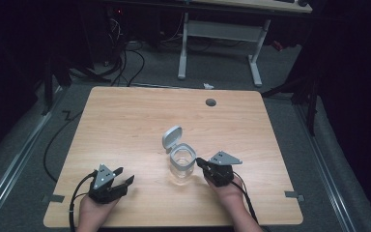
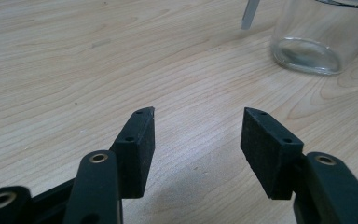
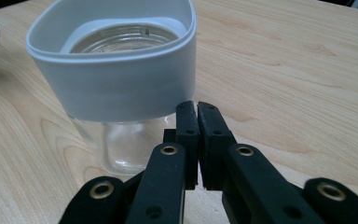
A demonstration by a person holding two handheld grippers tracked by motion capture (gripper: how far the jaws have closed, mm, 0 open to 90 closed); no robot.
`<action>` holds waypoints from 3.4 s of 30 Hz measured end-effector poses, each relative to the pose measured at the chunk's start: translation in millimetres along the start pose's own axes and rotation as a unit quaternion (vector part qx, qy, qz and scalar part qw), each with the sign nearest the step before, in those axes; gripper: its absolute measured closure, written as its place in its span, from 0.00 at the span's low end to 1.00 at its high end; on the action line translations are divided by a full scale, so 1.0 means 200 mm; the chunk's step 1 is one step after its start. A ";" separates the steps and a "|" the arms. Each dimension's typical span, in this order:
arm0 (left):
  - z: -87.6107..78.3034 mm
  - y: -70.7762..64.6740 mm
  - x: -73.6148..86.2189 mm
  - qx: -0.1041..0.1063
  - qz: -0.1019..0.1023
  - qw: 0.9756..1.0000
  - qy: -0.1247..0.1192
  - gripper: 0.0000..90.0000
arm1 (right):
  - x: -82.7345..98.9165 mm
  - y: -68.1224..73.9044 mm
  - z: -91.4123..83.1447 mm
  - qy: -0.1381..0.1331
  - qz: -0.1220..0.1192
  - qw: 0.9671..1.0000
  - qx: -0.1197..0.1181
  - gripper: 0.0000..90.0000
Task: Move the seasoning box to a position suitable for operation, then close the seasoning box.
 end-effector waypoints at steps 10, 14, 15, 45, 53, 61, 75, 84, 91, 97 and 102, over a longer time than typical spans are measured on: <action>-0.01 0.01 -0.01 -0.002 -0.004 1.000 -0.003 0.52 | -0.05 -0.03 0.11 0.012 0.006 1.000 0.012 0.98; -0.01 0.01 -0.01 -0.002 -0.009 1.000 -0.006 0.53 | -0.04 0.00 0.08 0.009 -0.001 1.000 0.004 0.98; -0.01 0.01 -0.01 -0.002 -0.010 1.000 -0.006 0.53 | -0.03 0.01 0.07 0.007 -0.003 1.000 0.004 0.98; 0.24 -0.39 0.16 0.092 -0.015 0.995 0.044 0.55 | 0.08 0.19 -0.05 0.001 -0.023 0.999 -0.031 0.97; 0.34 -0.42 0.17 0.082 0.006 0.996 0.043 0.68 | 0.08 0.20 -0.06 -0.002 -0.021 0.999 -0.036 0.97; 0.35 -0.39 0.16 0.071 0.010 0.996 0.045 0.70 | 0.09 0.19 -0.05 -0.004 -0.013 0.999 -0.037 0.96; 0.23 -0.44 0.17 0.095 -0.002 0.995 0.032 0.73 | 0.11 0.11 -0.05 0.009 0.019 1.000 -0.008 0.73; 0.24 -0.50 0.19 0.109 -0.007 0.993 0.034 0.73 | 0.04 -0.05 0.02 0.027 0.071 0.996 0.035 0.78; 0.27 -0.52 0.22 0.111 -0.010 0.993 0.038 0.80 | -0.07 -0.06 0.07 0.024 0.055 0.997 0.047 0.85; 0.31 -0.50 0.21 0.094 -0.015 0.995 0.029 0.83 | -0.14 -0.07 0.11 0.011 0.059 0.998 0.034 0.90; 0.33 -0.53 0.21 0.104 -0.008 0.994 0.031 0.88 | -0.19 -0.07 0.15 0.004 0.061 0.998 0.021 0.98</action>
Point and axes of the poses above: each handheld gripper's, and its own axes: z roughly forward along the jaws, x roughly out of its underside, y roughly to its left, the point moved 8 cm from there along z, roughly forward along the jaws, and after that the axes turned 14 degrees about x, right-handed, at the moved point
